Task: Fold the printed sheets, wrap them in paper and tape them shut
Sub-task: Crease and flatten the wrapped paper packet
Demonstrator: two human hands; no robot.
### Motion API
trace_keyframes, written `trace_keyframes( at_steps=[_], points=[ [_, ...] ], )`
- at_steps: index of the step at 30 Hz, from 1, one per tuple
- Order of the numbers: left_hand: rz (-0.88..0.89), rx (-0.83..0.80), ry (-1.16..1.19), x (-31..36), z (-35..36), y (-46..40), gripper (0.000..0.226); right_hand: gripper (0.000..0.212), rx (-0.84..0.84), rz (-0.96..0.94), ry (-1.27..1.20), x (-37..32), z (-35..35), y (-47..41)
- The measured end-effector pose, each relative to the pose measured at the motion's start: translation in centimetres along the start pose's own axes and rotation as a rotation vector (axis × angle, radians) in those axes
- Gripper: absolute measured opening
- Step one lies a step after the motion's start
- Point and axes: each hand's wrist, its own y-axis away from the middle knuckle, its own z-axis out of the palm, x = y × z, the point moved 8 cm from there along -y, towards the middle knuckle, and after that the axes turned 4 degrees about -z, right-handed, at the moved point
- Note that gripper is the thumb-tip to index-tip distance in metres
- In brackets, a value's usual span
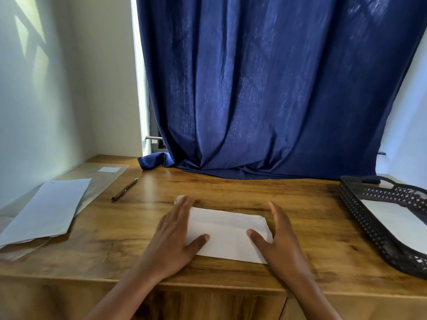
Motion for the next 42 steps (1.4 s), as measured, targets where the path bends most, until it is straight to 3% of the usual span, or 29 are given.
trace_keyframes(
  at_steps=[4, 10, 14, 19, 25, 30, 36, 42],
  points=[
    [0.234, -0.136, -0.315, 2.6, 1.7, 0.6, 0.071, 0.068, -0.095, -0.160, 0.245, -1.6, 1.3, 0.3],
    [0.178, -0.337, -0.409, 1.8, 3.7, 0.3, 0.078, 0.060, -0.288, -0.330, 0.551, -3.5, 3.5, 1.5],
    [0.170, -0.366, -0.418, 1.7, 3.9, 0.3, 0.076, 0.063, -0.332, -0.355, 0.614, -4.1, 4.1, 1.6],
    [0.184, -0.376, -0.405, 1.9, 3.7, 0.5, 0.082, 0.082, -0.448, -0.419, 0.551, -6.7, 7.3, 2.3],
    [0.183, -0.380, -0.367, 2.0, 3.5, 0.5, 0.085, 0.091, -0.536, -0.336, 0.449, -6.3, 9.1, 2.3],
    [0.167, -0.391, -0.413, 1.8, 3.8, 0.3, 0.083, 0.099, -0.555, -0.272, 0.505, -4.6, 7.8, 2.1],
    [0.141, -0.386, -0.419, 1.3, 4.1, 0.1, 0.084, 0.093, -0.513, -0.138, 0.616, 0.0, 4.3, 1.1],
    [0.061, -0.436, -0.389, 1.7, 3.8, 0.0, 0.086, 0.097, -0.483, -0.120, 0.640, 0.0, 4.3, 1.2]
  ],
)
